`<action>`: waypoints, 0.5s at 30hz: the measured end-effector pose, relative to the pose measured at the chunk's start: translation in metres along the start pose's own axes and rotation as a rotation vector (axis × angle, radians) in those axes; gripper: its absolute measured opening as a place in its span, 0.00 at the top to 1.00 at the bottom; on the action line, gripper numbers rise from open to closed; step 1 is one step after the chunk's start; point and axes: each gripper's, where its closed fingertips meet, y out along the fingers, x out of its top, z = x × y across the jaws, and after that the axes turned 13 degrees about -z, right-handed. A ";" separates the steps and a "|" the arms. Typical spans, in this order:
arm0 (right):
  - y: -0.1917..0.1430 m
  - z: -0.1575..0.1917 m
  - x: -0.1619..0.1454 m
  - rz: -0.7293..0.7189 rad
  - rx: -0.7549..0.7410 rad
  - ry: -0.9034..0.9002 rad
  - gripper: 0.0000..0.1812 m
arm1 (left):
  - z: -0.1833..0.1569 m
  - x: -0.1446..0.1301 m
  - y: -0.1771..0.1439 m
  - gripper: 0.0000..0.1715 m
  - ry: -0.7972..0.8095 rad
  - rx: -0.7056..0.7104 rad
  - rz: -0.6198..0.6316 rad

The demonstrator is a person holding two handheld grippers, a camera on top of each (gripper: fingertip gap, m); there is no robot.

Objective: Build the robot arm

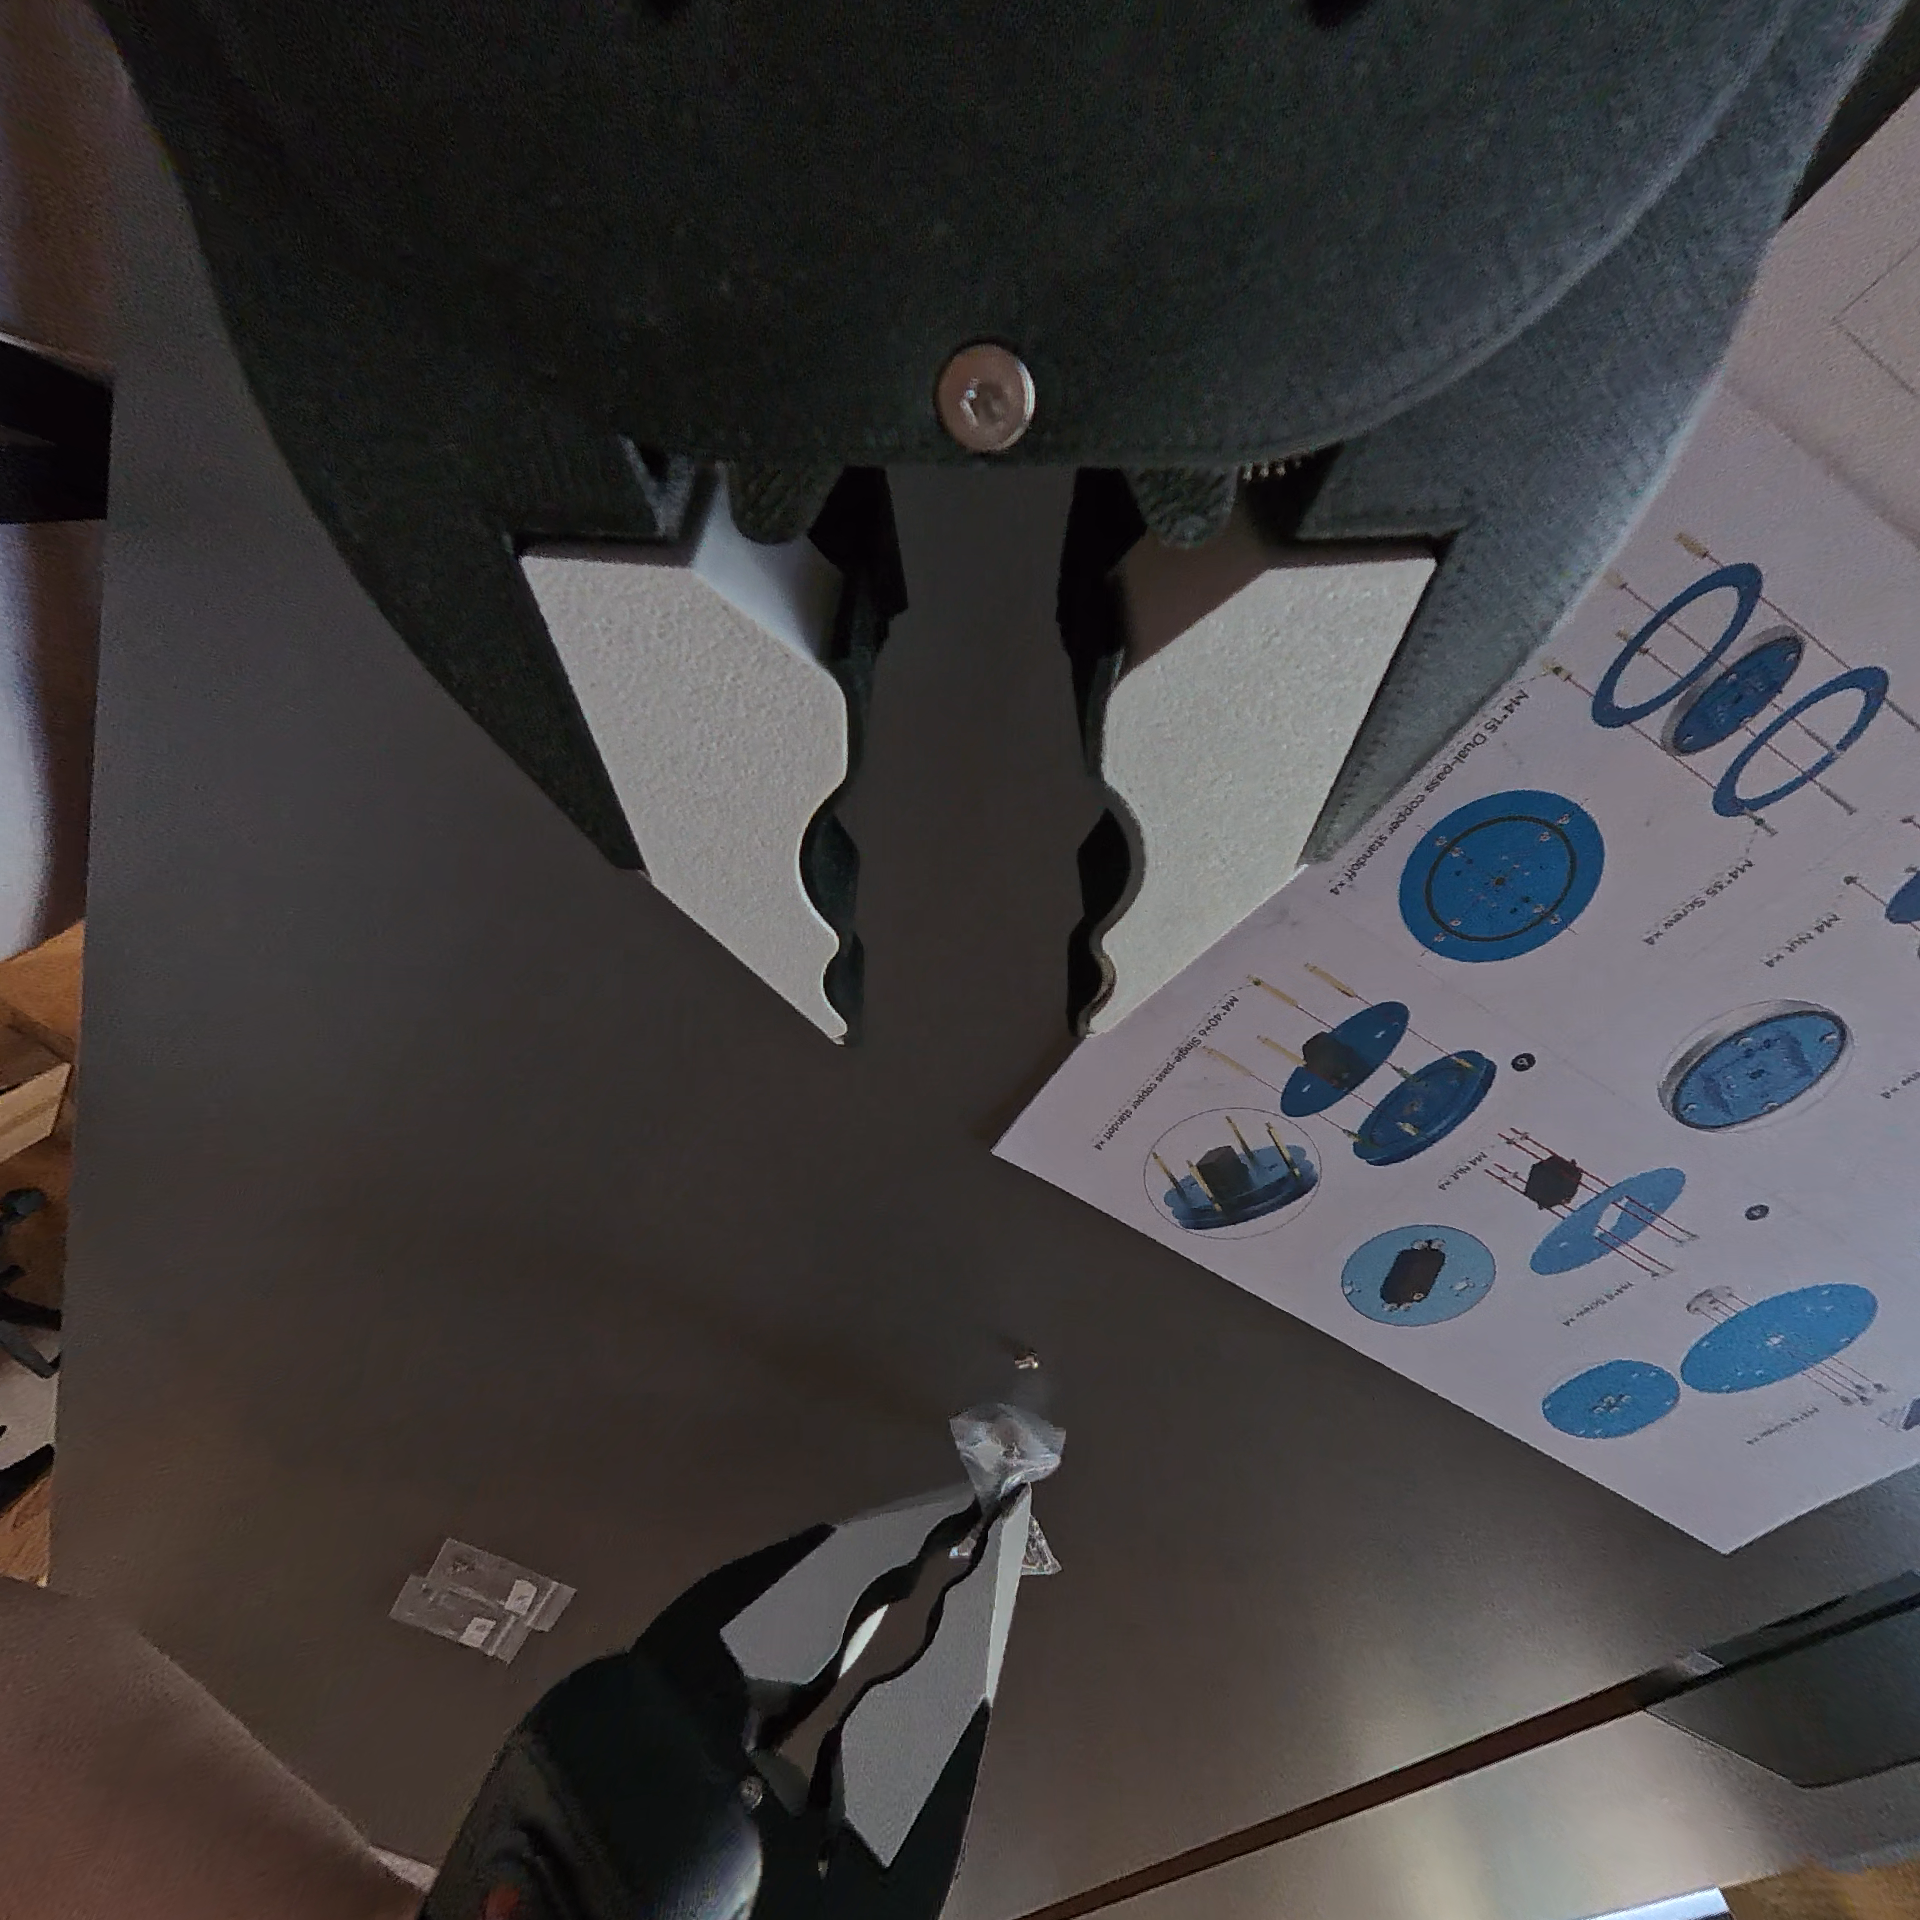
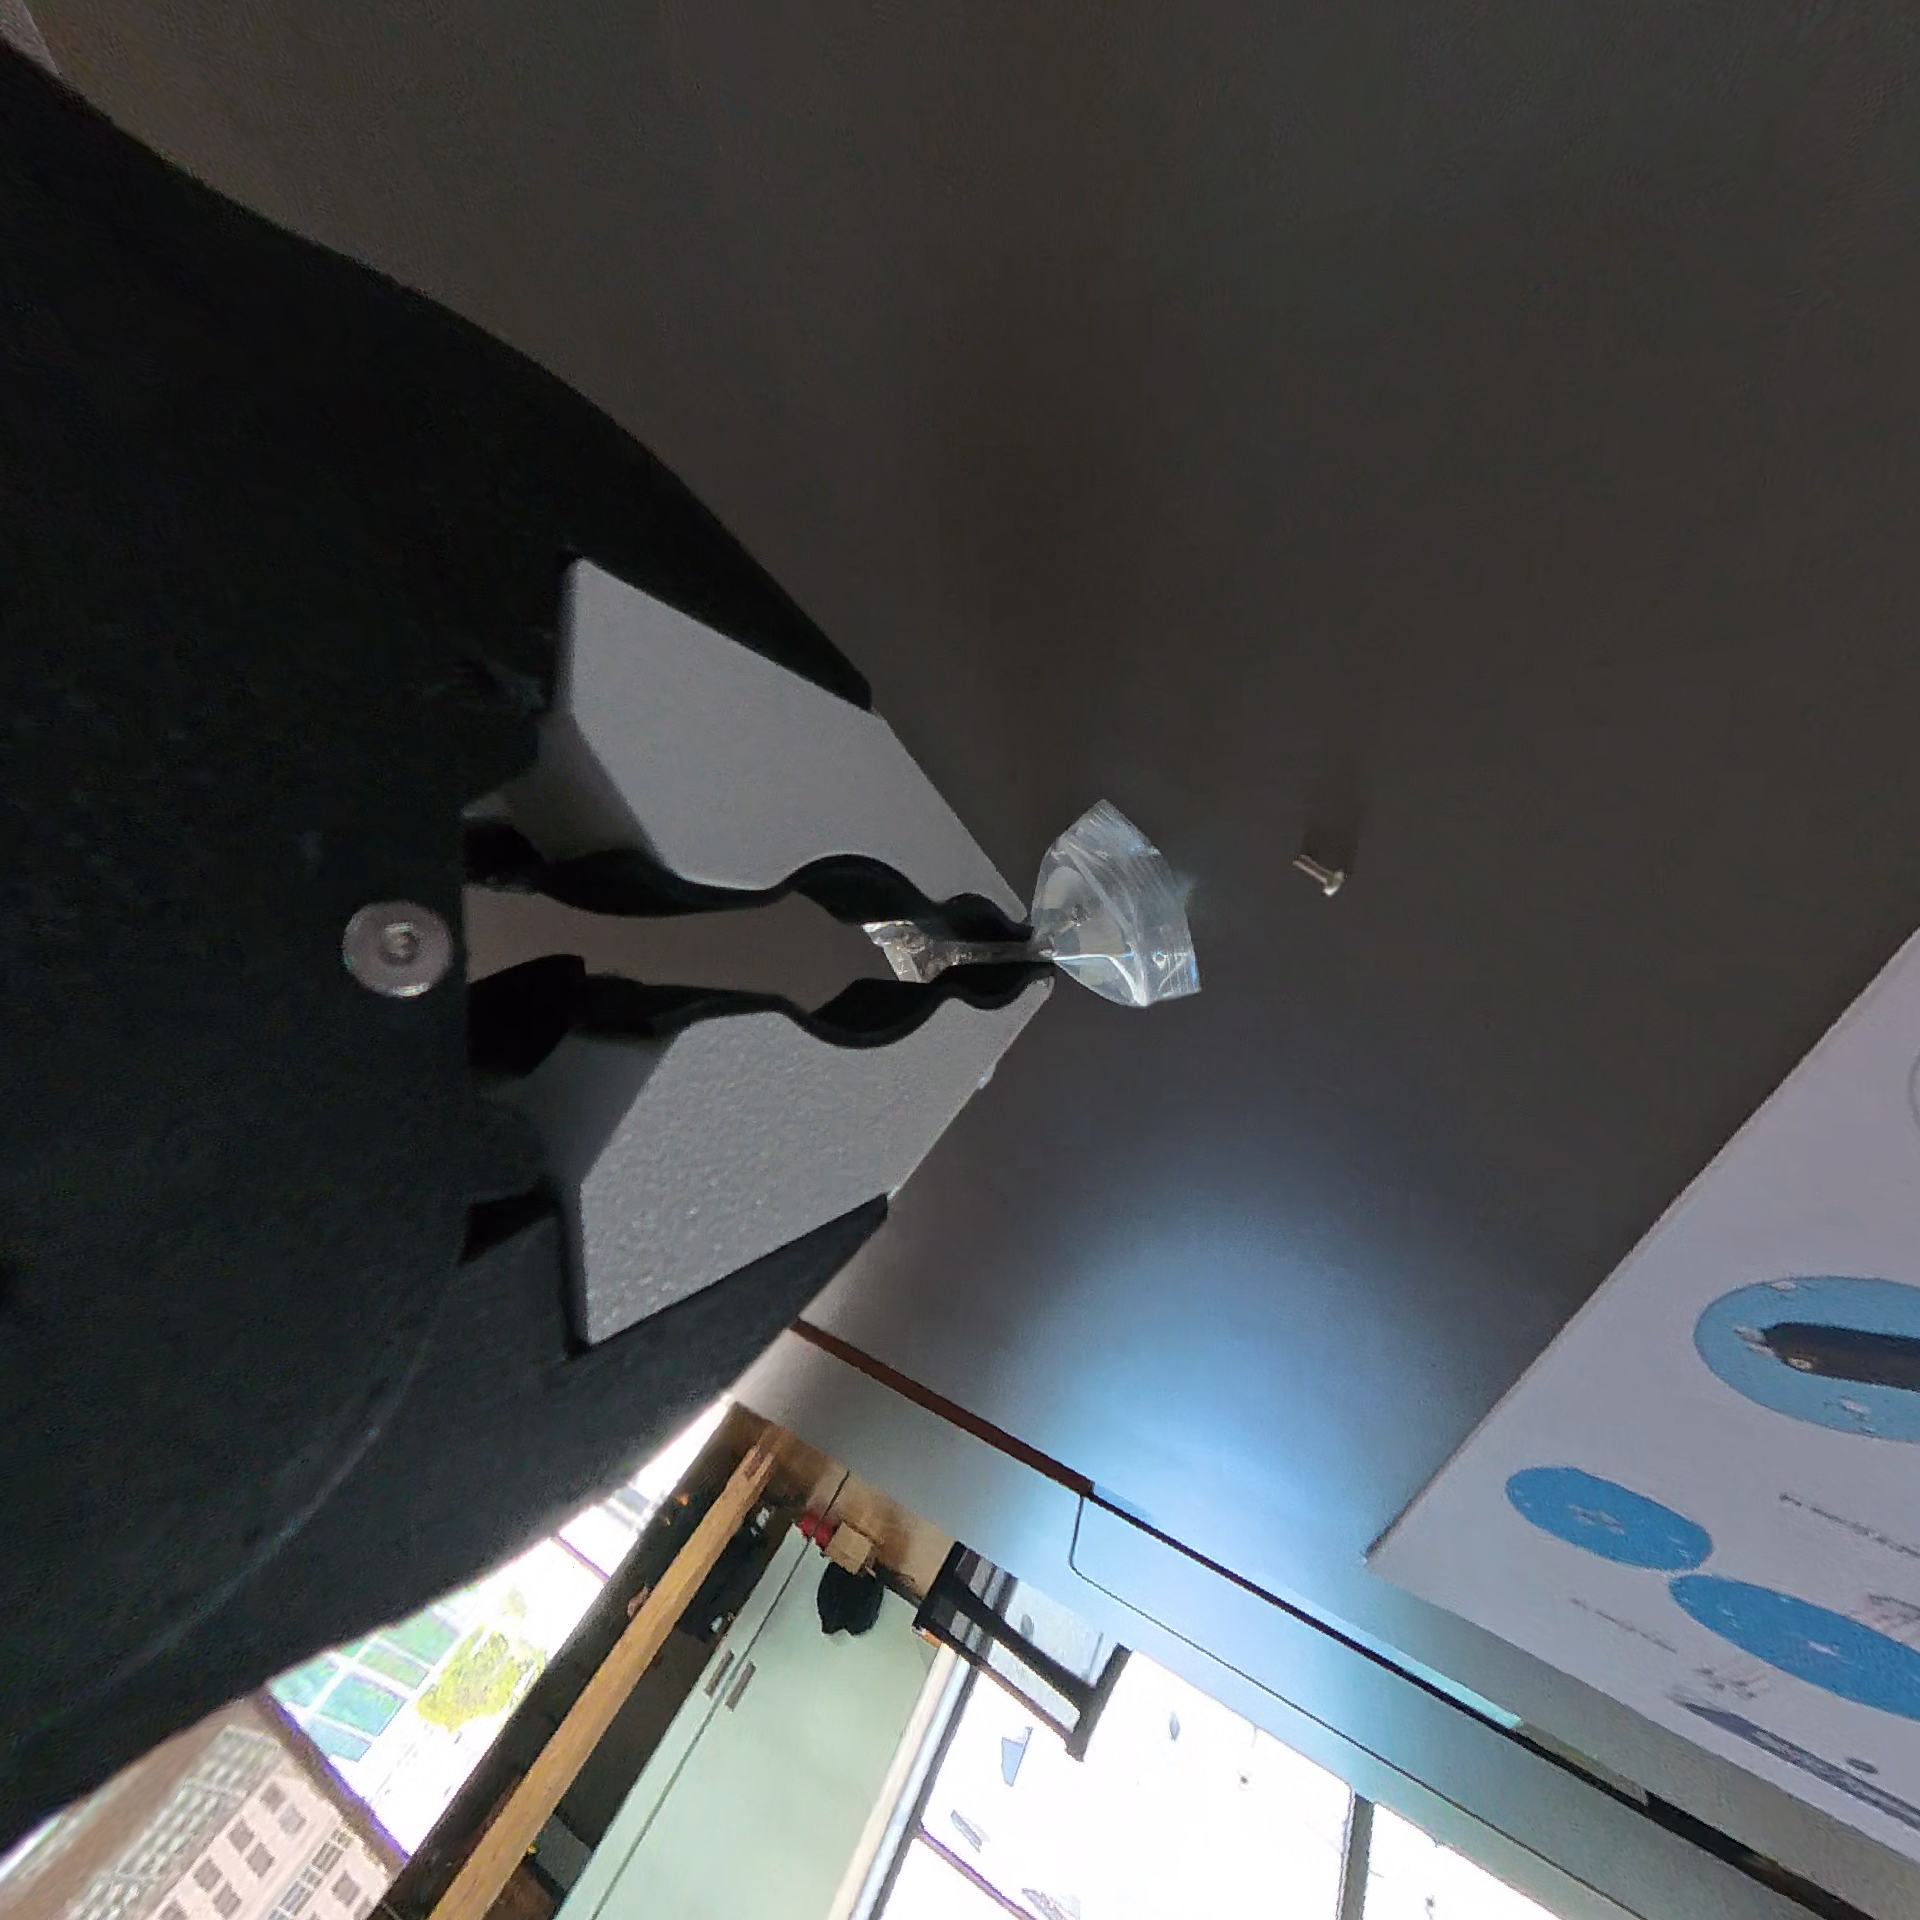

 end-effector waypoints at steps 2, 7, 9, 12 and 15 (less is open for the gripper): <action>0.000 0.002 -0.001 0.015 0.005 -0.004 0.99 | 0.000 -0.001 0.000 0.78 0.001 0.001 0.004; 0.001 0.001 0.000 0.009 0.004 0.008 0.99 | 0.001 -0.001 0.000 0.78 0.001 0.004 0.004; 0.000 0.002 0.005 -0.010 -0.002 -0.025 0.99 | 0.002 -0.001 0.000 0.78 0.000 0.007 0.002; 0.001 0.001 0.000 0.005 -0.002 -0.004 0.99 | 0.001 -0.001 0.000 0.78 -0.001 0.006 0.002; -0.002 0.003 0.003 0.006 0.000 -0.022 0.99 | 0.000 0.000 0.000 0.78 0.002 0.005 0.001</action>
